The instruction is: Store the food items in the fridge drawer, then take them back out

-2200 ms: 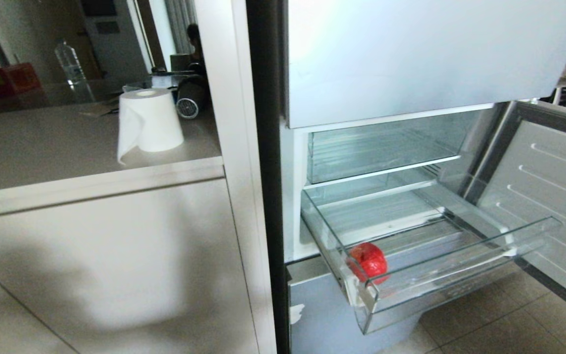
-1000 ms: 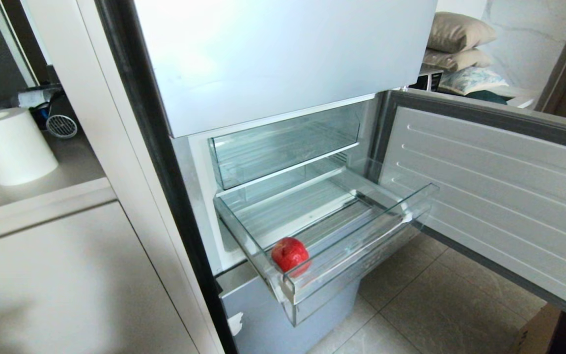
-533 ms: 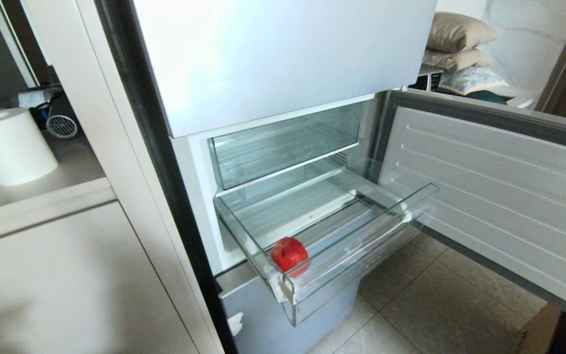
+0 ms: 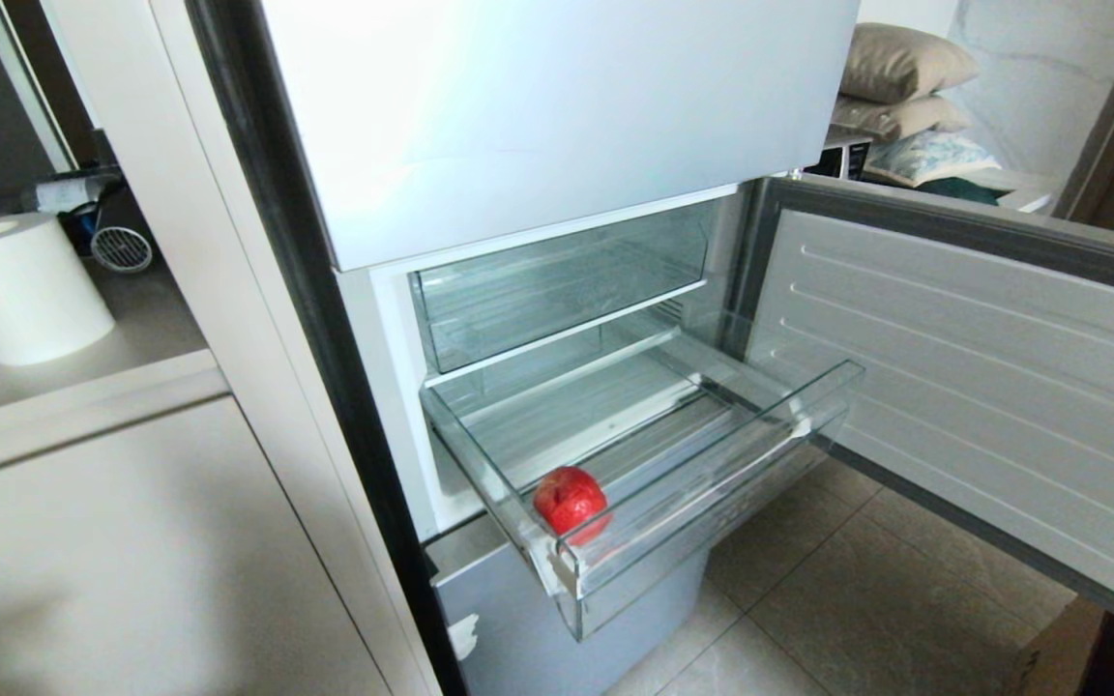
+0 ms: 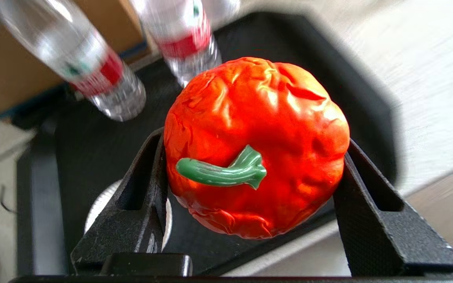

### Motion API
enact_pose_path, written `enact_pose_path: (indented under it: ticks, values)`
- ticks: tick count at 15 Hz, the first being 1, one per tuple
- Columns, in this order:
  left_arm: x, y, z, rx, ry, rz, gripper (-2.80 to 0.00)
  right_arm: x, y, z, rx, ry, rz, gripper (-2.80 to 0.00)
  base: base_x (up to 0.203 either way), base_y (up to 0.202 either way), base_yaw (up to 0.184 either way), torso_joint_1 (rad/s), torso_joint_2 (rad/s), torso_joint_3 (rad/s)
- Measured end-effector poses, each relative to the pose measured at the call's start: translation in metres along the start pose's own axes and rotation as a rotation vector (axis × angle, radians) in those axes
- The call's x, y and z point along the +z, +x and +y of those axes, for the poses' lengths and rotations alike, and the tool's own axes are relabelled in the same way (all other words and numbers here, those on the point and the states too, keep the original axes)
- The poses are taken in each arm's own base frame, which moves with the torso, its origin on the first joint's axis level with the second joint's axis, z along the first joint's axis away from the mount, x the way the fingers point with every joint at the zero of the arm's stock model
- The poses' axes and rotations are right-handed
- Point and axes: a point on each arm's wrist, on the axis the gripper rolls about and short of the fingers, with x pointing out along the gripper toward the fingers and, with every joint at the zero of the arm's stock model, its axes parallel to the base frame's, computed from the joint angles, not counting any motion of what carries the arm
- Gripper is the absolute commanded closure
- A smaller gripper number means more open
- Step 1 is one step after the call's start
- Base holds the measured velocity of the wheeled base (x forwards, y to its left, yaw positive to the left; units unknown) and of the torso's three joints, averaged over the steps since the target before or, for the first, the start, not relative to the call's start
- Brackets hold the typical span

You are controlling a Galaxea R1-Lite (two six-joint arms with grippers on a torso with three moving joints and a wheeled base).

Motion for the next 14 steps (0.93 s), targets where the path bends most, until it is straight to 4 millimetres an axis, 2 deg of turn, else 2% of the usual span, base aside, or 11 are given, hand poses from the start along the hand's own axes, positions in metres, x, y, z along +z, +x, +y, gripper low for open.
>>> enact_pose_path:
  ticks: [4,9,14]
  values:
    - [0.0,0.0,0.0,-0.001,0.0,0.0,0.0,-0.022,0.035,0.013,0.07,0.003,0.075,0.0,0.0,0.0,0.0,0.0,0.0,0.0]
    - [0.0,0.0,0.0,0.0,0.0,0.0,0.0,-0.028,0.06,0.025,0.087,0.029,0.144,0.0,0.0,0.0,0.0,0.0,0.0,0.0]
    - [0.0,0.0,0.0,0.0,0.0,0.0,0.0,-0.037,0.082,0.025,0.08,0.038,0.212,0.0,0.0,0.0,0.0,0.0,0.0,0.0]
